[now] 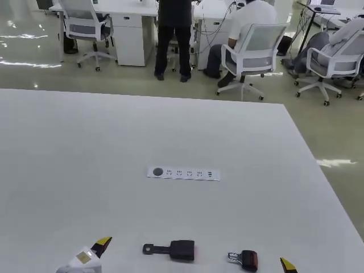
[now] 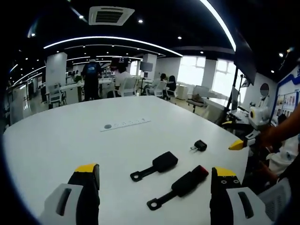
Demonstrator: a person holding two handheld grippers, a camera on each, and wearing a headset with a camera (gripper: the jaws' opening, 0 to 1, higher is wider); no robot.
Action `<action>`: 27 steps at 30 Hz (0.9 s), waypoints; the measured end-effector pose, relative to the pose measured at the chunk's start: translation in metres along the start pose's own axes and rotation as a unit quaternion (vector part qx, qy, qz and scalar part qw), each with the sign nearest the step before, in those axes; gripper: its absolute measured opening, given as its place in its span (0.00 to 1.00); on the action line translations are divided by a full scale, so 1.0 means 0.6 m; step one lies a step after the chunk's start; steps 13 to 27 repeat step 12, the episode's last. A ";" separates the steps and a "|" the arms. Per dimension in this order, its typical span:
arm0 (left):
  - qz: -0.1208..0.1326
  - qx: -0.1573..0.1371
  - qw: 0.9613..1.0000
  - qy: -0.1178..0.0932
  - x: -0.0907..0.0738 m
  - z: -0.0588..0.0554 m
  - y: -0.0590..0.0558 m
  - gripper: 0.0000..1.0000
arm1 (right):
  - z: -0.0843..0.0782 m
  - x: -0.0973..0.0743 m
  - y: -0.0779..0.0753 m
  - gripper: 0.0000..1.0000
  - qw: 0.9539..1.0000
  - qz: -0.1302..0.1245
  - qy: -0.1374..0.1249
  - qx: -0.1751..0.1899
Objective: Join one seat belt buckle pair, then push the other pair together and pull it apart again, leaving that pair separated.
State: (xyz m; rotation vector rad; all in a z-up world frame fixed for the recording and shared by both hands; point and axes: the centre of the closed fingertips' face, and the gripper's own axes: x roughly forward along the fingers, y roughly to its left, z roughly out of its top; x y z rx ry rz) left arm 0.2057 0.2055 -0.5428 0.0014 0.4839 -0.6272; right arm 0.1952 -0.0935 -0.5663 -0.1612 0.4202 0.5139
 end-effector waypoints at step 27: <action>0.011 0.010 1.000 -0.003 -0.020 0.004 -0.008 1.00 | -0.005 -0.014 0.008 0.99 1.000 -0.009 -0.002 0.005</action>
